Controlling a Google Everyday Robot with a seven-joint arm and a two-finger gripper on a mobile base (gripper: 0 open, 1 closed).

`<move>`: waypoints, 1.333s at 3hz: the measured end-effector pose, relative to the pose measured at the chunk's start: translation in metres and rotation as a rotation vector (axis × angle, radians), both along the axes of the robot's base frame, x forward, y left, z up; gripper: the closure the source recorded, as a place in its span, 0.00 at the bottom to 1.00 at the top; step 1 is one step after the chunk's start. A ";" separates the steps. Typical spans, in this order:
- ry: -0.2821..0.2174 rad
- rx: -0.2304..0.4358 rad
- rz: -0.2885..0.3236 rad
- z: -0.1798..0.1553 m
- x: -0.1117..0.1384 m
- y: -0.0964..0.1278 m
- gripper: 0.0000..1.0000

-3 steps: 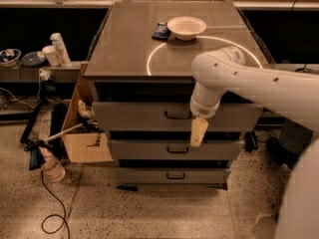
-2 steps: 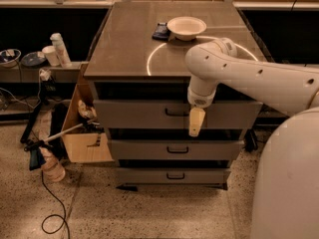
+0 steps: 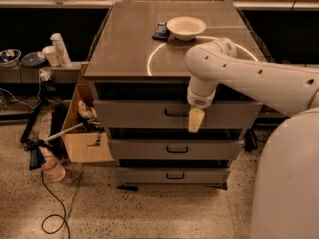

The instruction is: Close top drawer

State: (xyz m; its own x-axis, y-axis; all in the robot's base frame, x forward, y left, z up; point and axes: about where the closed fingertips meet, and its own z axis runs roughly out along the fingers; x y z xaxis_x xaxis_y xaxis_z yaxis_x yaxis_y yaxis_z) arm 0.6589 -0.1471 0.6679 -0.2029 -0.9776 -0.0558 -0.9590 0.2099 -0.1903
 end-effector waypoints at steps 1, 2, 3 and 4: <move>0.000 0.000 0.000 0.000 0.000 0.000 0.41; 0.000 0.000 0.000 0.000 0.000 0.000 0.73; 0.000 0.000 0.000 0.000 0.000 0.000 0.96; 0.000 0.000 0.000 0.000 0.000 0.000 1.00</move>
Offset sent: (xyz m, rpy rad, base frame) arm 0.0000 0.0000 0.0000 0.0000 0.0001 0.0000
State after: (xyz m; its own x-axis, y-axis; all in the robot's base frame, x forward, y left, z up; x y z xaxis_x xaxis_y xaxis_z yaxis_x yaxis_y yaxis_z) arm 0.6588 -0.1471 0.6678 -0.2028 -0.9776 -0.0557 -0.9591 0.2098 -0.1901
